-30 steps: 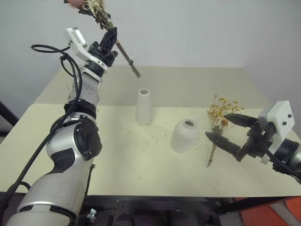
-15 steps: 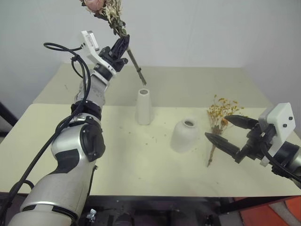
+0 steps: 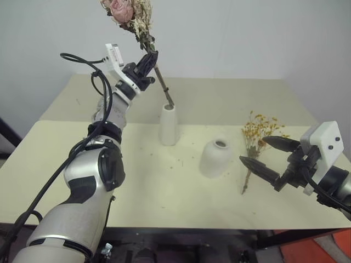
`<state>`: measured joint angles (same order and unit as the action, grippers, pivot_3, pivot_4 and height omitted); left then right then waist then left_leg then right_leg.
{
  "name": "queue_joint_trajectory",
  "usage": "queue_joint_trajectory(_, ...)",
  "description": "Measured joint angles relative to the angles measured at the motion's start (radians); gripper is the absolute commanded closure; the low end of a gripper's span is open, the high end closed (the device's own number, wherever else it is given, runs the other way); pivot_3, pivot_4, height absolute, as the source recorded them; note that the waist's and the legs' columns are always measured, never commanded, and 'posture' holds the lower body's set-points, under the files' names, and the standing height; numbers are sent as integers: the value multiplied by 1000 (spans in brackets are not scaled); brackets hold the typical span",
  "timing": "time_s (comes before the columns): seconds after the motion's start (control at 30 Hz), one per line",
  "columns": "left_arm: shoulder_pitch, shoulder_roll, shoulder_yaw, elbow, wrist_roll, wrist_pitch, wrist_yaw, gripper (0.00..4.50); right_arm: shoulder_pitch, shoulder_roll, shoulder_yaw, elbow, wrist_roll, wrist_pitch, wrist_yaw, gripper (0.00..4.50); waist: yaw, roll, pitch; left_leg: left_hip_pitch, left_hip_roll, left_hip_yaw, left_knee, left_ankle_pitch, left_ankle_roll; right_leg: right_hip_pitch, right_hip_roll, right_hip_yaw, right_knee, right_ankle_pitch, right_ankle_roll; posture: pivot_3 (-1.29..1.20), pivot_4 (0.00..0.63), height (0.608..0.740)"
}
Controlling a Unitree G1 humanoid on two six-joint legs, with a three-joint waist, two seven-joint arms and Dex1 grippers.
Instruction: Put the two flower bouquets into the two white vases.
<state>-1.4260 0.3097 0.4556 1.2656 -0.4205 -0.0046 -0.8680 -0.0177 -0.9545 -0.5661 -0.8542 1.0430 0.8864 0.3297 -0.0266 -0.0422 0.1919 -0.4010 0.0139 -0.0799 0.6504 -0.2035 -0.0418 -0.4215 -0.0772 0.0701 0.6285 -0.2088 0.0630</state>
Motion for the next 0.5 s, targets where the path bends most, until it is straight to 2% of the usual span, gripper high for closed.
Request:
queue_joint_trajectory(0.3,1,14,74,-1,-59,25,-3,4365,0,0,2,2,-2,0,1,0,0,0,0,0,0,0,0,0,0,0,0,0,0,0,0,0,150,740)
queue_joint_trajectory(0.5,1,15,62,-7,-52,29,-35,4365,0,0,7,2,-9,0,3,0,6,0,0,0,0,0,0,0,0,0,0,0,0,0,0,0,150,740)
